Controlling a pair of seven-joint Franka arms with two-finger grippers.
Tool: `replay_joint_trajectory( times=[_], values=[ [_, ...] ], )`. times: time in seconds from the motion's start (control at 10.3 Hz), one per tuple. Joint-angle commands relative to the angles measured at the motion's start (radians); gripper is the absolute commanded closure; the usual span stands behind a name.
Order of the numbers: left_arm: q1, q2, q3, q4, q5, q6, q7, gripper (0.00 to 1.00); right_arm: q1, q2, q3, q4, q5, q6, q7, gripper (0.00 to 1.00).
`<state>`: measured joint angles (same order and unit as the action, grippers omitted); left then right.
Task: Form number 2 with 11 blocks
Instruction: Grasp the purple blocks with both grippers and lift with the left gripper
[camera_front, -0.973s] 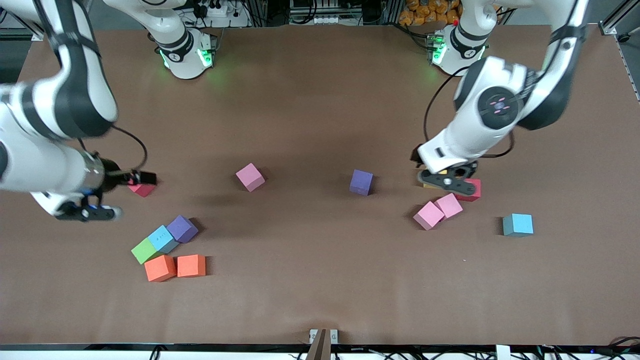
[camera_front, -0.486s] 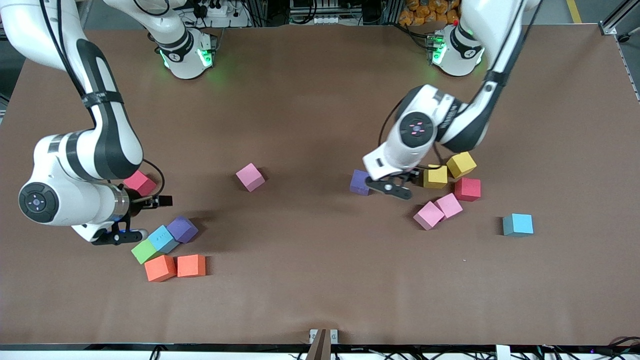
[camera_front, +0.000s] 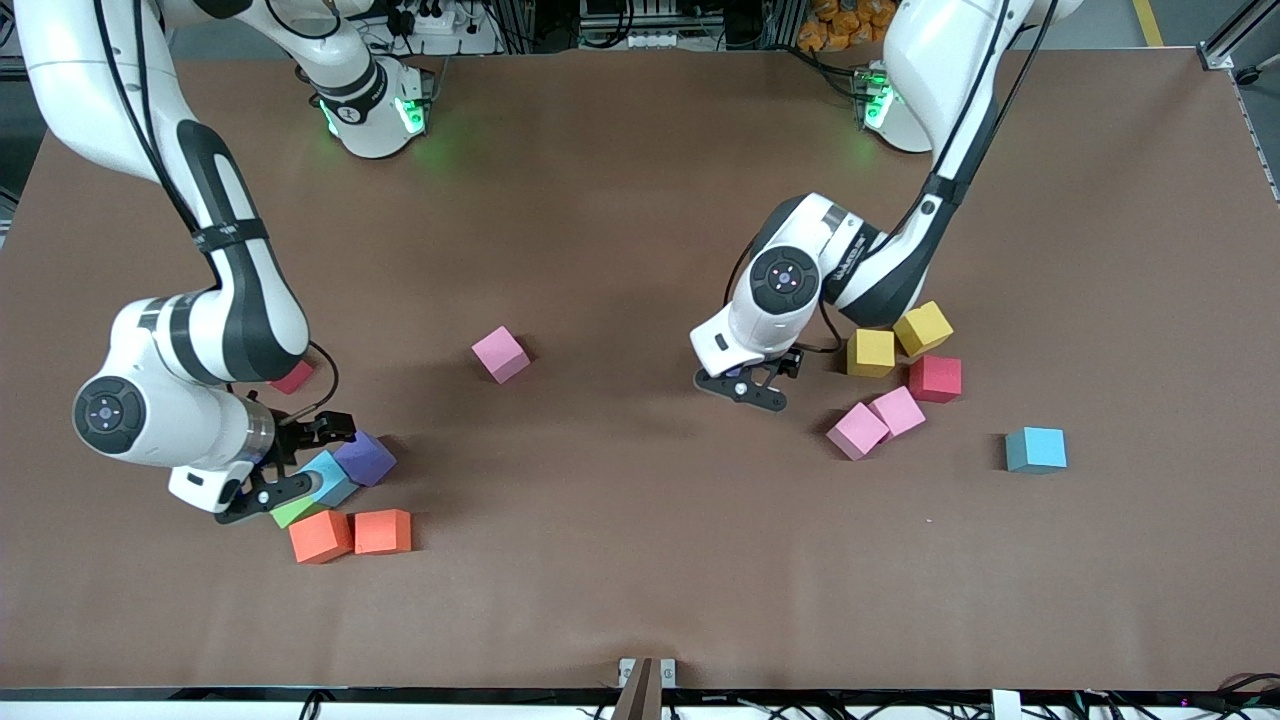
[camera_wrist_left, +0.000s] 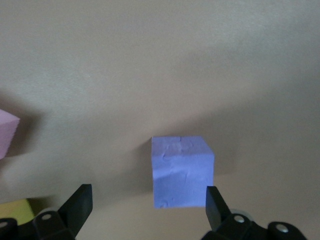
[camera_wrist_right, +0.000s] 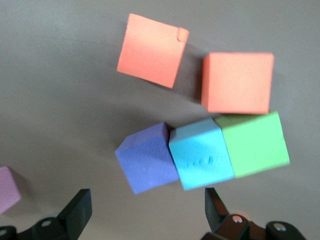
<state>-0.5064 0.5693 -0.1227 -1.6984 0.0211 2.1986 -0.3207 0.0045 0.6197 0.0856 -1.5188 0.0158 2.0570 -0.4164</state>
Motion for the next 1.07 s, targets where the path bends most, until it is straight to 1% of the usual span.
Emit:
replay_joint_trajectory(
  times=[0.0,0.1,0.19,0.29,0.49,0.68,0.97],
  values=[
    [-0.040,0.049,0.014,0.028,0.022,0.035,-0.101,0.00,0.000,0.052,0.013,-0.001,-0.002,0.084,-0.151,0.00],
    [-0.047,0.055,0.014,0.028,0.020,0.035,-0.141,0.00,0.011,0.069,0.014,-0.001,0.028,0.107,-0.169,0.00],
    [-0.058,0.060,0.014,0.028,0.022,0.035,-0.152,0.00,0.015,0.086,0.013,-0.001,0.083,0.110,-0.183,0.00],
    [-0.066,0.063,0.015,0.028,0.023,0.039,-0.152,0.00,0.015,0.100,0.013,-0.001,0.117,0.120,-0.208,0.00],
    [-0.070,0.079,0.015,0.022,0.051,0.075,-0.156,0.00,0.014,0.115,0.013,-0.003,0.125,0.146,-0.252,0.00],
    [-0.072,0.093,0.012,0.020,0.129,0.079,-0.195,0.00,0.014,0.121,0.013,-0.014,0.125,0.156,-0.257,0.00],
    [-0.072,0.112,0.011,0.023,0.122,0.098,-0.198,0.00,0.005,0.120,0.013,-0.055,0.124,0.184,-0.298,0.00]
  ],
)
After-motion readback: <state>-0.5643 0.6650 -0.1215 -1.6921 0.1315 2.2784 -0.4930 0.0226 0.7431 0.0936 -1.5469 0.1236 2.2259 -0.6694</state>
